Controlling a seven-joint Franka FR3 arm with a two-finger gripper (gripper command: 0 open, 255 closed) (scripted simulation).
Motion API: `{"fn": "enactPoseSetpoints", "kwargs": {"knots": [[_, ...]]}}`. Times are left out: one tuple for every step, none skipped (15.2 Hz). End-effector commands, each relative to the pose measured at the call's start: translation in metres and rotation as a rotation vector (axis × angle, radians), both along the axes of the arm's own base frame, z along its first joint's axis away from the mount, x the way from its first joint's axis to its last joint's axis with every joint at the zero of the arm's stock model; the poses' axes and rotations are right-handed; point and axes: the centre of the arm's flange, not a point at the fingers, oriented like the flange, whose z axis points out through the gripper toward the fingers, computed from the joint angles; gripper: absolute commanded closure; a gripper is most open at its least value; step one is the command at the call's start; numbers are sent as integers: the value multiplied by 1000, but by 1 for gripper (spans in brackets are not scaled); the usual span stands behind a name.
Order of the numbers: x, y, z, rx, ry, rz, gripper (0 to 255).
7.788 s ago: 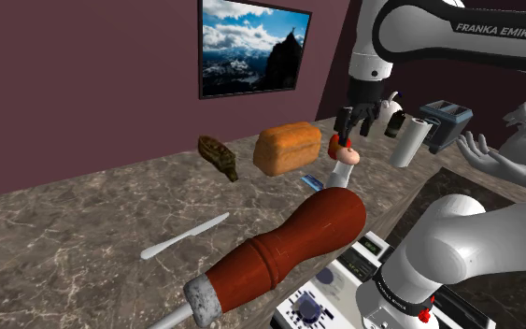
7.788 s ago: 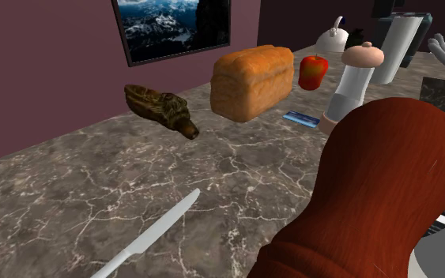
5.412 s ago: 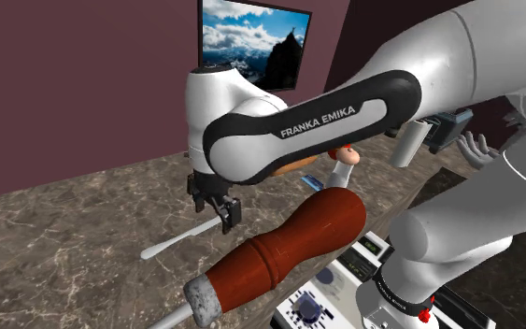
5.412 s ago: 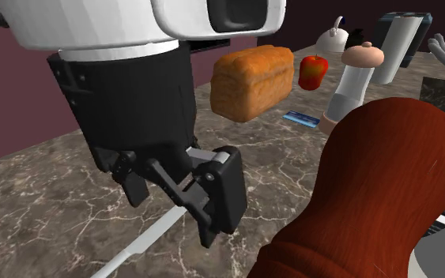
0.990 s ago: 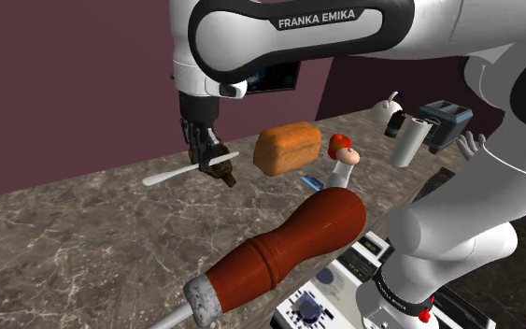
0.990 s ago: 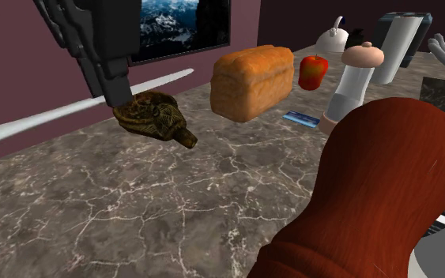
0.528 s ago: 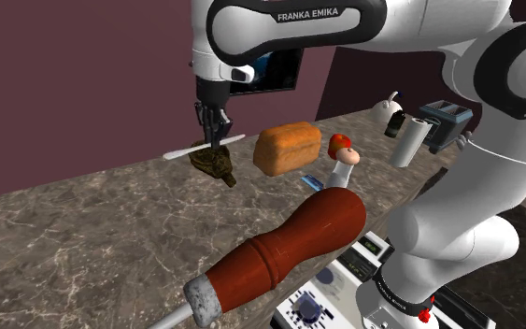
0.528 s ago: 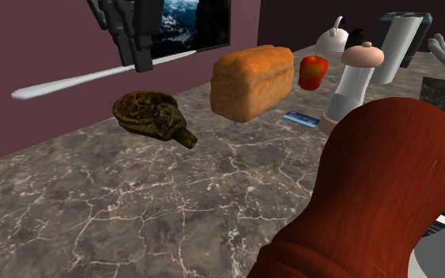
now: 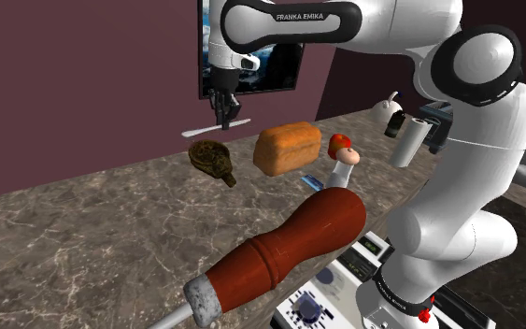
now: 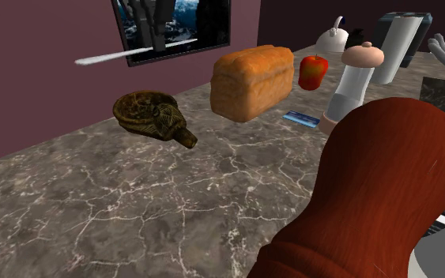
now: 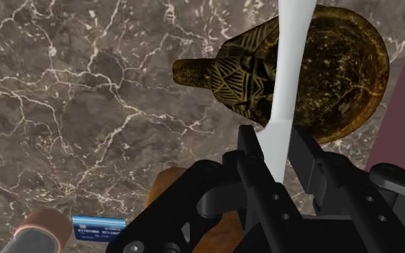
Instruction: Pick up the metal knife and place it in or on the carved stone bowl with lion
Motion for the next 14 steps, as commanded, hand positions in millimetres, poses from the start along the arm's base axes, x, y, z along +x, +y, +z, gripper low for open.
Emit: {"fn": "enactPoseSetpoints", "kwargs": {"knots": [[14,-20,3,-2,0,0,255],[26,-32,4,-2,0,0,255],[26,-32,-2,-2,0,0,255],[26,-32,-7,-2,0,0,255],[26,-32,-12,-2,0,0,255],[26,-32,-18,-2,0,0,255],[26,-32,-23,-2,0,0,255],[26,-32,-28,-2,0,0,255],[26,-32,-33,-2,0,0,255],[26,-32,-39,-2,0,0,255],[26,-32,-44,-2,0,0,255],[26,-32,-49,-2,0,0,255],[26,-32,-55,-2,0,0,255],[26,-32,-60,-2,0,0,255]]}}
